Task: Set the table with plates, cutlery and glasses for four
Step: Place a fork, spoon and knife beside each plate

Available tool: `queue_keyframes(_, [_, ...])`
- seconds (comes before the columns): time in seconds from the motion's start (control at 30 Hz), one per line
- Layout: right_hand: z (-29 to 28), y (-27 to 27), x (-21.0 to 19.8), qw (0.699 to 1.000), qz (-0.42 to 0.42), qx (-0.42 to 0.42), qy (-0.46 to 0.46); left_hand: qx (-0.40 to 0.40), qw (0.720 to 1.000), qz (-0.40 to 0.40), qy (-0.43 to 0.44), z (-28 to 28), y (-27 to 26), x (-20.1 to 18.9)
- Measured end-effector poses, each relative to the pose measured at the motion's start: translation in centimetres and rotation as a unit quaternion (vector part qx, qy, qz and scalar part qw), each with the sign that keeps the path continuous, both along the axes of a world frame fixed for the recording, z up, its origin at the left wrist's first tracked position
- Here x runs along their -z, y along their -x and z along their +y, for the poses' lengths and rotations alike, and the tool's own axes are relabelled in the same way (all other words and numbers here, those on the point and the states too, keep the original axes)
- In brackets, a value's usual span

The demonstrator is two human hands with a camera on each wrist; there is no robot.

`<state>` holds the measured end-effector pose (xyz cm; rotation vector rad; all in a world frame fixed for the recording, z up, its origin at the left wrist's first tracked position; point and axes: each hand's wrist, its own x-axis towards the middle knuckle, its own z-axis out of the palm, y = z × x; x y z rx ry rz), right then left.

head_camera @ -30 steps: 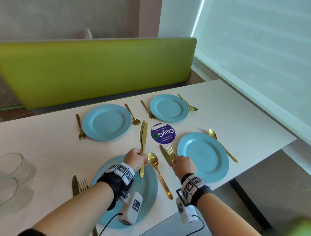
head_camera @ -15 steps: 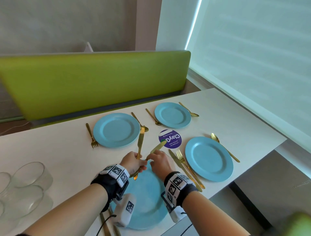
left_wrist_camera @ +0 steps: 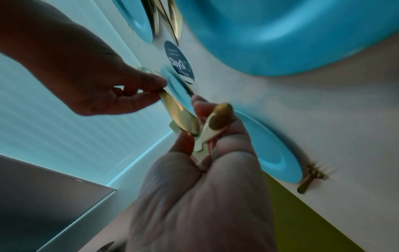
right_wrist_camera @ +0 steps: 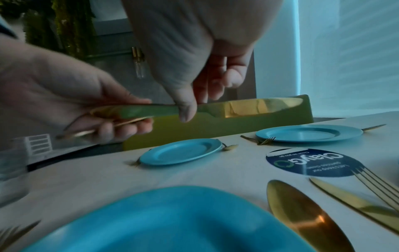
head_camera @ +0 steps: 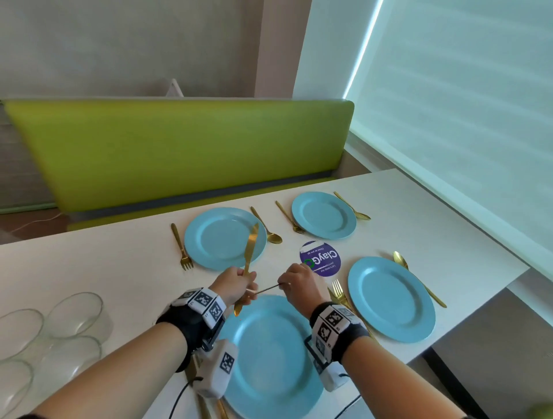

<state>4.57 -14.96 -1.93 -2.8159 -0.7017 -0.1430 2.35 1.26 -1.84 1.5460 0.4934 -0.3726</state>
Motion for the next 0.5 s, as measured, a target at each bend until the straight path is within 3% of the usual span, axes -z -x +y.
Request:
queue_keyframes(0.13, [-0.9,-4.9,-1.6,0.987,0.118,0.085,0.063,-0.064,0.997,-0.008,-0.036,2.1,-2.4,-0.5])
queue_keyframes(0.37, [-1.1,-14.9,-2.3,0.954,0.198,0.226,-0.002,-0.096,0.993,-0.013,-0.066,3.5,-6.9,-0.3])
queue_keyframes(0.5, [0.1,-19.0,-1.3,0.944,0.21,0.247,0.061,-0.111,0.991,-0.008,-0.074,3.9,-9.4,0.1])
